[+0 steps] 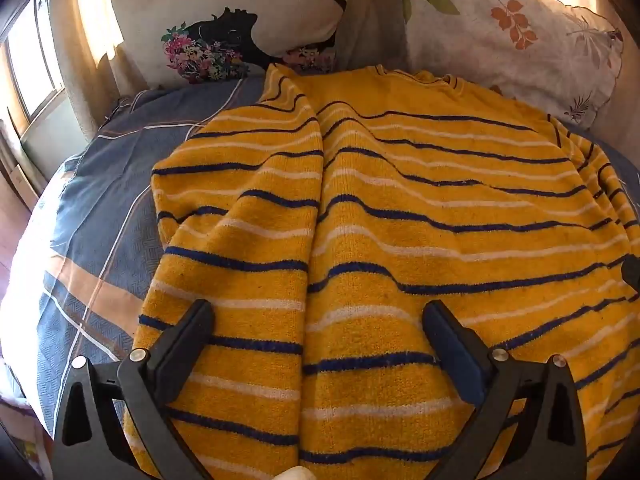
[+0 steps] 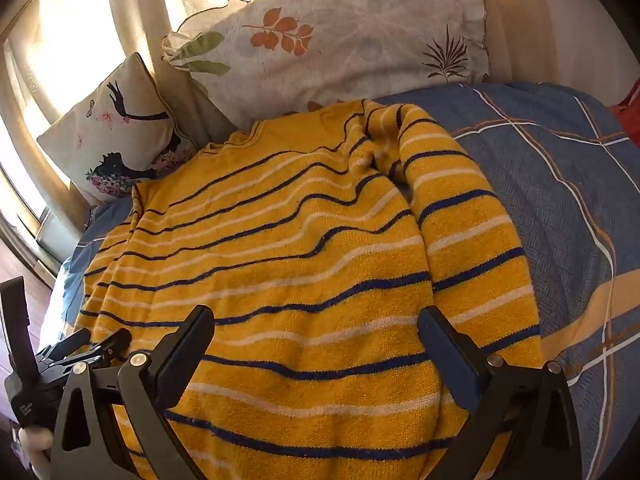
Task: Fold small clothes
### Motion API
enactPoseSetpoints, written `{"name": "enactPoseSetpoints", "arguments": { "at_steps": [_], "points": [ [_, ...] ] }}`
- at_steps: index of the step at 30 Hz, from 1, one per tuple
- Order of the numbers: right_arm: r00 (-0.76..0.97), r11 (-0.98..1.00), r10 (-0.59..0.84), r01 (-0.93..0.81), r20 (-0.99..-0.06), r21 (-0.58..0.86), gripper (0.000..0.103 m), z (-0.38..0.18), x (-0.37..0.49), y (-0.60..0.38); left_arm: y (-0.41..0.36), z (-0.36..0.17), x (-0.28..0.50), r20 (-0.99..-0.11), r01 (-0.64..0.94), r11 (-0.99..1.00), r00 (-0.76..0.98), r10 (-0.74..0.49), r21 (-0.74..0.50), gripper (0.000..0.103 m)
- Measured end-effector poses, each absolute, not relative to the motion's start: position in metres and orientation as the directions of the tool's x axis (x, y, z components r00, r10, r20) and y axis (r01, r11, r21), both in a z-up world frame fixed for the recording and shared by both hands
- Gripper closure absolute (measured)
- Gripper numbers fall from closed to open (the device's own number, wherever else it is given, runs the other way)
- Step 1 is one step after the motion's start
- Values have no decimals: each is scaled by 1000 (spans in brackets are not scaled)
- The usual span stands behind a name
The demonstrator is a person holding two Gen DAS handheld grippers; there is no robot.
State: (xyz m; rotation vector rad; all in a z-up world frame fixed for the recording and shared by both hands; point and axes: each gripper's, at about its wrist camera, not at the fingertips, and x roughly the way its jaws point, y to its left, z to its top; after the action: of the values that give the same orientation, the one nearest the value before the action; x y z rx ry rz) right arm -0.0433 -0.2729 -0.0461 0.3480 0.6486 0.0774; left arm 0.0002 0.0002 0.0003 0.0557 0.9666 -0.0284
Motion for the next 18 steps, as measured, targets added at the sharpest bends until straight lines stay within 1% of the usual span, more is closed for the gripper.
{"name": "enactPoseSetpoints", "arguments": {
  "at_steps": [3, 4, 5, 7, 11, 18],
  "points": [
    [800, 936, 185, 34, -571, 350, 0, -41, -43, -281, 9, 2, 7, -822, 43, 999, 569, -20, 6, 0],
    [800, 935, 188, 33, -570, 354, 0, -39, -42, -287, 16, 3, 1, -803, 43, 999, 595, -38, -15, 0],
    [803, 939, 180, 31, -568, 341, 0, -41, -43, -288, 12, 0, 2, -806, 37, 999, 592, -18, 4, 0],
    [791, 931, 194, 37, -581, 362, 0, -44, -37, -292, 17, -1, 1, -799, 35, 999, 601, -25, -5, 0],
    [805, 920, 215, 23, -553, 391, 0, -48, -39, -301, 14, -3, 2, -804, 35, 999, 595, -11, 12, 0],
    [805, 929, 195, 32, -561, 368, 0, -48, -40, -296, 4, -5, 0, -799, 34, 999, 601, 8, 36, 0]
  ]
}}
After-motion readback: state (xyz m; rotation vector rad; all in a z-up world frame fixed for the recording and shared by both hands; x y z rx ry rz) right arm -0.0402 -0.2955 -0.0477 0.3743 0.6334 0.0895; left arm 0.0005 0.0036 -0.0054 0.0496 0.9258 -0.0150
